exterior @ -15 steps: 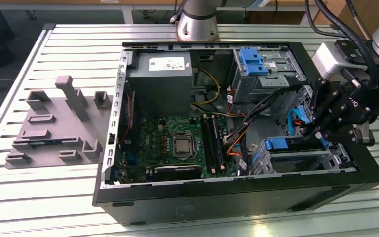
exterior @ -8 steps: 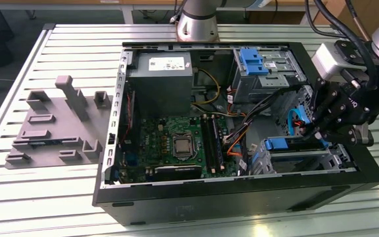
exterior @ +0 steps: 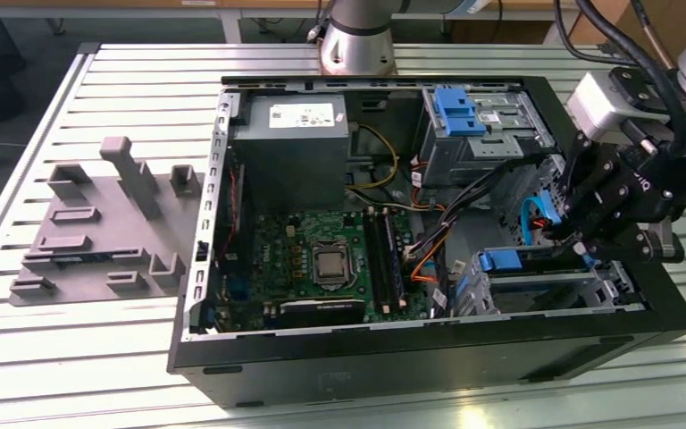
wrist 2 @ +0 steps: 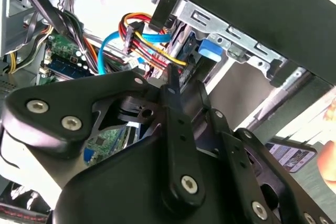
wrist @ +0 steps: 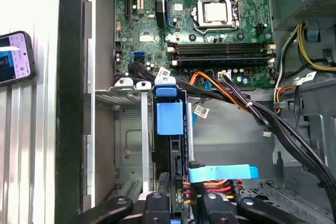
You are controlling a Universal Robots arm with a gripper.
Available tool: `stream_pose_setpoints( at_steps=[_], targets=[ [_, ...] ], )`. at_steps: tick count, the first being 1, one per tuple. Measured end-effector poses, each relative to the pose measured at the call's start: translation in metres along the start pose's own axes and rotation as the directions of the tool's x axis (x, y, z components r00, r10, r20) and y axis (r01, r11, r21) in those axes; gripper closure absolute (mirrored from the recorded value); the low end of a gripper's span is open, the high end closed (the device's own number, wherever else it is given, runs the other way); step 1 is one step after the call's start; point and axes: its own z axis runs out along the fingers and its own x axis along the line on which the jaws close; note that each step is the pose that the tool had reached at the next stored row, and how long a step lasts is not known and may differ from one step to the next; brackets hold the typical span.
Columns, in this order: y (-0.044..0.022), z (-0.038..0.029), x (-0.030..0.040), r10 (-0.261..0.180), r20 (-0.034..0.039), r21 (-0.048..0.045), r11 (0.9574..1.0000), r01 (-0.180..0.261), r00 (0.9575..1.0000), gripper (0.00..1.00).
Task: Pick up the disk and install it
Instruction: 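Insert the first disk wire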
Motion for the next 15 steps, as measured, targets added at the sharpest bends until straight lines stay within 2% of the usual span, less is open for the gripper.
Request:
stream_pose_setpoints(
  at_steps=[5,9,11,12,13,15],
  targets=[
    [0.0003,-0.0058,0.0,0.0,-0.0001,-0.0051,1.0,0.0,1.0,0.7],
    [0.0004,-0.0066,0.0,0.0,-0.0003,-0.0074,1.0,0.0,1.0,0.72],
    [0.0004,-0.0066,0.0,0.0,-0.0004,-0.0074,1.0,0.0,1.0,0.84],
    [0.0003,-0.0066,0.0,0.0,-0.0004,-0.0074,1.0,0.0,1.0,0.84],
    [0.0002,-0.0067,-0.0001,0.0,-0.0005,-0.0073,1.0,0.0,1.0,0.89],
    [0.0002,-0.0067,-0.0001,0.0,-0.0005,-0.0074,1.0,0.0,1.0,0.89]
  ],
)
